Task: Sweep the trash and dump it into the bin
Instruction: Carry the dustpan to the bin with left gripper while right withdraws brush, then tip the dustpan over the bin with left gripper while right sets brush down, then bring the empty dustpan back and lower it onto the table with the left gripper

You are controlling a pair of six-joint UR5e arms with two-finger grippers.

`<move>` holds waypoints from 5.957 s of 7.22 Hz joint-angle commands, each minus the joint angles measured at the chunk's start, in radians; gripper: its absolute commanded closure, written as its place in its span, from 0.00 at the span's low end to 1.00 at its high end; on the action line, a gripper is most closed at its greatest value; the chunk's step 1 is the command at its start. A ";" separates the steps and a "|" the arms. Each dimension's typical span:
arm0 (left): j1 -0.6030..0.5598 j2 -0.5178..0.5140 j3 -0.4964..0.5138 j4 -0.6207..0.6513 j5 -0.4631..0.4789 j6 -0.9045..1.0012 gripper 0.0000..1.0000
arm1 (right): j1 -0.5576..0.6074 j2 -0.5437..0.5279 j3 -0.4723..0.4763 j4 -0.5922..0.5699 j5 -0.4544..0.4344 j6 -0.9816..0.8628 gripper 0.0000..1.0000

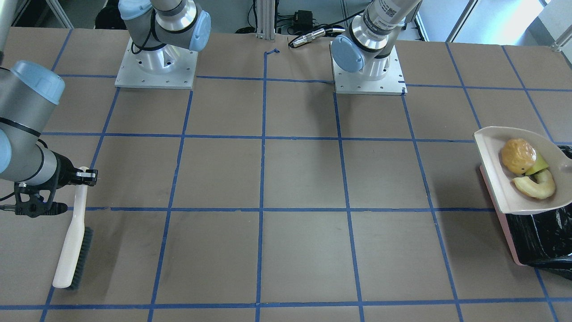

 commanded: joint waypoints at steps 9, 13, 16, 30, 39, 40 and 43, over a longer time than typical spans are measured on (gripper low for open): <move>0.120 -0.318 0.404 0.057 0.254 0.149 1.00 | -0.032 0.003 0.075 -0.165 -0.021 -0.029 0.84; 0.070 -0.275 0.276 0.344 0.335 0.121 1.00 | -0.032 0.002 0.075 -0.191 -0.008 -0.025 0.41; -0.037 -0.240 0.249 0.365 0.462 0.043 1.00 | -0.032 -0.021 0.074 -0.205 -0.004 -0.023 0.15; -0.189 -0.057 0.170 0.043 0.206 0.054 1.00 | 0.247 -0.311 -0.150 0.195 0.117 0.146 0.00; -0.482 -0.272 0.221 -0.002 0.156 -0.293 1.00 | 0.283 -0.367 -0.060 0.197 0.087 0.215 0.00; -0.519 -0.299 0.229 0.000 0.167 -0.372 1.00 | 0.286 -0.364 -0.069 0.197 0.078 0.215 0.00; -0.568 -0.355 0.262 0.001 0.155 -0.562 1.00 | 0.328 -0.338 -0.122 0.243 0.073 0.215 0.00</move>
